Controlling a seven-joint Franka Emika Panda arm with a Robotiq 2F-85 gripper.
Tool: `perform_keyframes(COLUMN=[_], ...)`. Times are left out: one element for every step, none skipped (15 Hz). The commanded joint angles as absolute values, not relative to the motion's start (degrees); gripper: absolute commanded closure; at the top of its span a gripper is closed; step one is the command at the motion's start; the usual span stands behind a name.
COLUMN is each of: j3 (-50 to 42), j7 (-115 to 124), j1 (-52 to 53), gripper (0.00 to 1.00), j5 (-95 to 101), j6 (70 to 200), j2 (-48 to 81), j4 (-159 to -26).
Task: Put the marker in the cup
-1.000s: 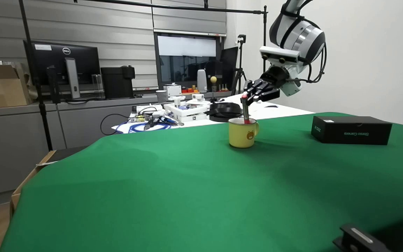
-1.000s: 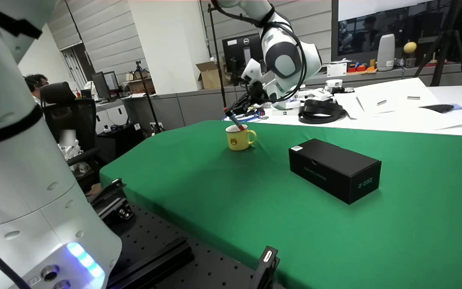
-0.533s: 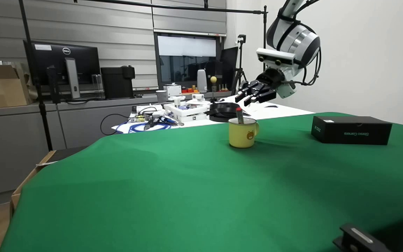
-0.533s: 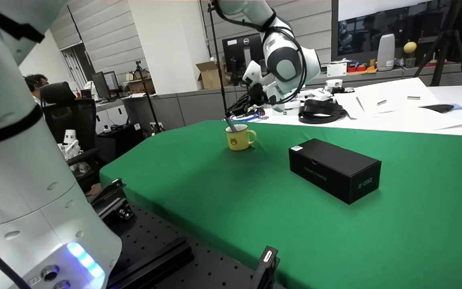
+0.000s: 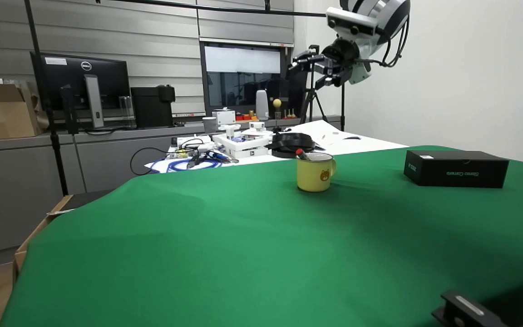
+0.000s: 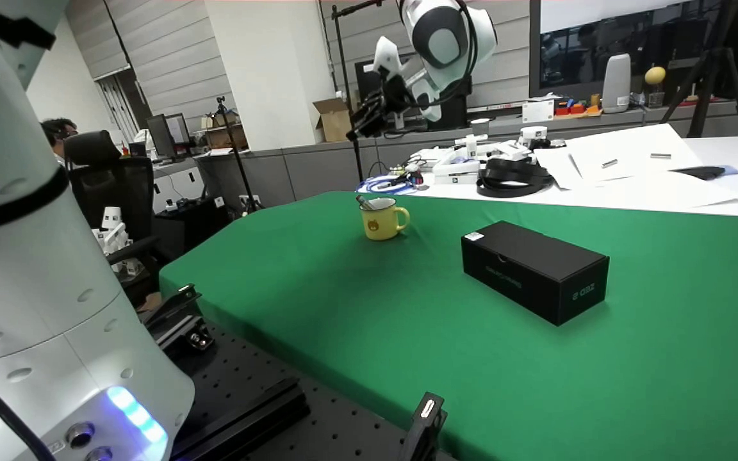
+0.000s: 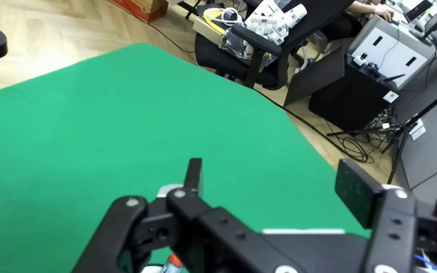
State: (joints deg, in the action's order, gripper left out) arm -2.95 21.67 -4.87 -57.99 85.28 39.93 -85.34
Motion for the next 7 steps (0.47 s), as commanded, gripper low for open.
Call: perform_keyframes(j3=[-2.90,-2.73,-2.85,-2.79,-2.76,-2.75,-2.75], j7=[19.53,17.24,19.81,18.77,18.11,17.68,17.34], j1=[-3.95,-3.68,-3.99,-3.76,-3.60,-3.53,-3.53], gripper=[0.00,0.00,0.00,0.00,0.00,0.00,0.00], j5=[-56.11,-55.30,-56.71,-56.11,-56.02,-56.01,-56.01], j6=[83.66,83.21,83.54,83.28,83.29,83.30,83.30], j2=[33.67,33.01,35.66,34.80,34.33,34.22,34.24], j4=[-89.31,-89.96,-86.81,-87.49,-88.09,-88.43,-88.68])
